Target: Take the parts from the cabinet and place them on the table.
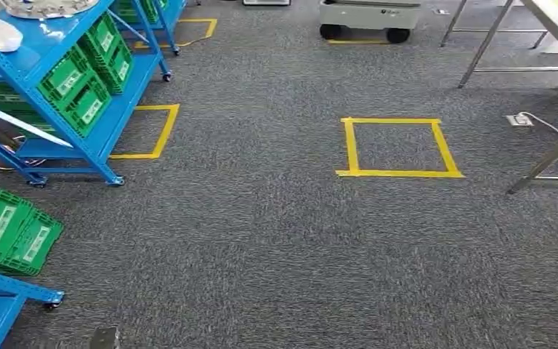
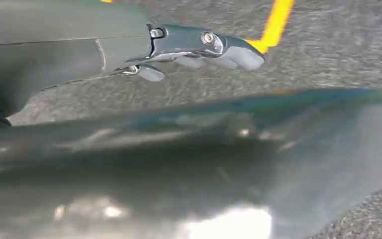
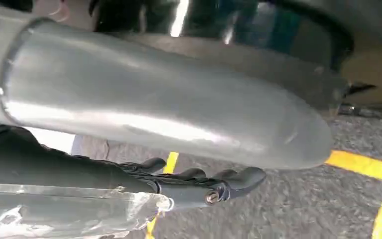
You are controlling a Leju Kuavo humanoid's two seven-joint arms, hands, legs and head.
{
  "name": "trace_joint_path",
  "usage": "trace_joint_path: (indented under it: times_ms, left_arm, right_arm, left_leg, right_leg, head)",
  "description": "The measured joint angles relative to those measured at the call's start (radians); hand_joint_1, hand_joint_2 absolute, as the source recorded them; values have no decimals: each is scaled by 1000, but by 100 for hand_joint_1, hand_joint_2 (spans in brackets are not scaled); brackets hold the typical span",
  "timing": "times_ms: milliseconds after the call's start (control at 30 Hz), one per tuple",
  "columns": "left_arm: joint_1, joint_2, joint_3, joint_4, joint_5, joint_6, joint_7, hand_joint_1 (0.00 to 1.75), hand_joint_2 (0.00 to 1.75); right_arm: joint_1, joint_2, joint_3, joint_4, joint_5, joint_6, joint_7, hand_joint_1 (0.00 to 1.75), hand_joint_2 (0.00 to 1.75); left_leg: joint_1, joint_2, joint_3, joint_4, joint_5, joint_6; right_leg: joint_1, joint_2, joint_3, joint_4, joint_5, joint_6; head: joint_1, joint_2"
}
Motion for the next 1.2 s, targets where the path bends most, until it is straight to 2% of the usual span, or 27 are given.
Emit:
trace_joint_path:
  times_ms: [67,100,133,200,233,267,300,333,400,433,467,500,567,600,633,700,733,767,800,900,933,967,1000,1033,1100,1167,1200]
  left_arm:
    - [-2,-1,3,0,0,-3,0,0,0]
    - [0,-2,4,0,0,-6,0,0,0]
    - [3,-2,5,0,0,-10,0,0,0]
    - [3,-2,6,0,0,-13,0,0,0]
    - [2,-2,6,0,0,-13,0,0,0]
    - [-2,-3,6,0,-1,-15,0,0,0]
    - [-6,-3,6,1,-3,-18,-1,0,0]
    - [-4,-3,6,1,-4,-19,-2,0,0]
    - [1,-2,6,1,-6,-19,-2,0,0]
    - [3,-3,6,1,-7,-20,-2,0,0]
    - [2,-2,7,1,-8,-26,-2,0,0]
    - [-1,-3,7,1,-8,-32,-2,0,0]
    - [-3,-5,7,1,-5,-37,-2,0,0]
    - [-2,-5,8,1,-3,-37,-2,0,0]
    - [-1,-5,8,1,-3,-37,-2,0,0]
    - [-1,-6,9,1,-3,-38,-2,0,0]
    - [-1,-8,9,1,-3,-39,-2,0,0]
    - [-2,-7,10,1,-3,-41,-2,0,0]
    - [-4,-7,10,1,-4,-41,-2,0,0]
    - [2,-8,10,1,-6,-41,-1,0,0]
    - [3,-7,11,1,-6,-40,-1,0,0]
    - [3,-9,11,1,-6,-40,-1,0,0]
    - [0,-9,11,1,-7,-40,0,0,0]
    - [-4,-9,11,1,-10,-40,0,0,0]
    - [-3,-9,11,1,-11,-40,6,0,0]
    - [1,-9,11,1,-14,-40,15,0,0]
    - [2,-9,11,1,-19,-40,16,0,0]
  right_arm:
    - [5,0,0,1,0,0,2,0,0]
    - [5,0,0,1,0,0,2,0,0]
    - [3,0,0,1,0,0,2,0,0]
    - [1,0,0,1,0,0,2,0,0]
    - [1,0,0,1,0,0,2,0,0]
    - [3,0,0,1,0,0,2,0,0]
    - [3,0,0,1,0,0,2,0,0]
    - [2,0,0,1,0,-1,2,0,0]
    - [-3,0,0,1,0,0,2,0,0]
    - [-4,0,0,1,0,0,3,0,0]
    - [-3,0,0,1,0,-1,3,0,0]
    - [-1,-1,0,1,-1,-2,3,0,0]
    - [2,-1,0,1,-2,-3,3,0,0]
    - [2,-1,0,1,-2,-4,-10,0,0]
    - [0,-1,0,1,-2,-5,-21,0,0]
    - [-1,-1,0,1,-2,-5,-20,0,0]
    - [0,-1,0,1,-1,-5,-18,0,0]
    - [2,-1,0,2,-1,-5,-17,0,0]
    - [2,-1,0,2,-1,-5,-17,0,0]
    - [0,-2,0,2,-1,-7,-14,0,0]
    - [-1,-2,0,2,-2,-7,-12,0,0]
    - [-1,-2,0,2,-1,-7,-6,0,0]
    - [1,-2,0,2,-1,-8,-6,0,0]
    - [3,-3,0,2,-1,-8,-6,0,0]
    - [6,-3,0,4,2,-8,-5,0,0]
    - [4,-3,0,4,5,-8,-5,0,0]
    - [2,-3,0,4,8,-8,-5,0,0]
  left_leg:
    - [1,19,-69,150,-59,-4]
    - [2,21,-73,163,-52,-5]
    - [2,22,-55,134,-26,-5]
    - [2,44,33,-22,52,-1]
    - [-1,96,83,-105,79,2]
    - [-10,137,105,-149,70,-1]
    - [-7,115,101,-147,69,15]
    - [-8,106,100,-148,67,19]
    - [-6,78,100,-153,70,32]
    - [-1,66,102,-154,72,35]
    - [1,56,101,-154,74,43]
    - [1,44,100,-154,75,47]
    - [1,12,99,-153,75,50]
    - [1,-2,100,-153,75,50]
    - [1,-15,101,-153,75,50]
    - [4,-50,105,-152,76,47]
    - [5,-64,105,-151,75,42]
    - [2,-77,101,-147,75,34]
    - [3,-91,91,-143,78,28]
    - [15,-129,75,-152,95,1]
    - [15,-113,73,-144,87,1]
    - [7,-50,58,-116,61,-3]
    - [6,-14,26,-54,21,-6]
    - [7,7,-18,39,-24,-9]
    - [9,19,-68,151,-58,-12]
    - [11,23,-33,98,-10,-14]
    - [11,31,12,18,31,-14]
  right_leg:
    - [3,-38,-1,0,-2,-4]
    - [3,-52,-1,0,-3,-4]
    - [3,-65,-1,0,-4,-3]
    - [3,-89,4,0,-7,0]
    - [5,-99,10,0,-11,5]
    - [16,-109,6,7,-19,12]
    - [18,-119,3,5,-22,15]
    - [18,-132,9,3,-24,18]
    - [17,-158,26,1,-30,27]
    - [14,-116,17,14,-42,37]
    - [10,-60,-3,61,-72,41]
    - [6,-32,-39,138,-110,44]
    - [6,-13,-124,302,-168,48]
    - [6,-12,-145,331,-164,49]
    - [5,-12,-143,313,-140,49]
    - [-1,1,-76,155,-38,49]
    - [-10,43,-35,62,6,53]
    - [-21,115,-24,30,-10,56]
    - [-21,114,-20,20,-9,51]
    - [-12,75,-19,19,0,27]
    - [-16,55,-16,11,6,19]
    - [-14,43,-14,6,8,12]
    - [-11,26,-15,5,9,7]
    - [-8,4,-16,5,8,5]
    - [-6,-32,-18,5,7,4]
    - [-6,-58,-17,5,6,4]
    - [-7,-71,-16,5,6,6]
  head:
    - [0,0]
    - [0,0]
    - [0,0]
    - [0,0]
    - [0,0]
    - [-3,0]
    - [-1,0]
    - [5,0]
    - [3,0]
    - [6,0]
    - [13,0]
    - [15,0]
    - [17,0]
    - [18,0]
    - [17,0]
    - [17,0]
    - [18,0]
    - [19,0]
    - [16,0]
    - [16,0]
    - [16,0]
    - [6,0]
    - [1,0]
    - [1,0]
    - [2,0]
    - [2,0]
    - [2,0]
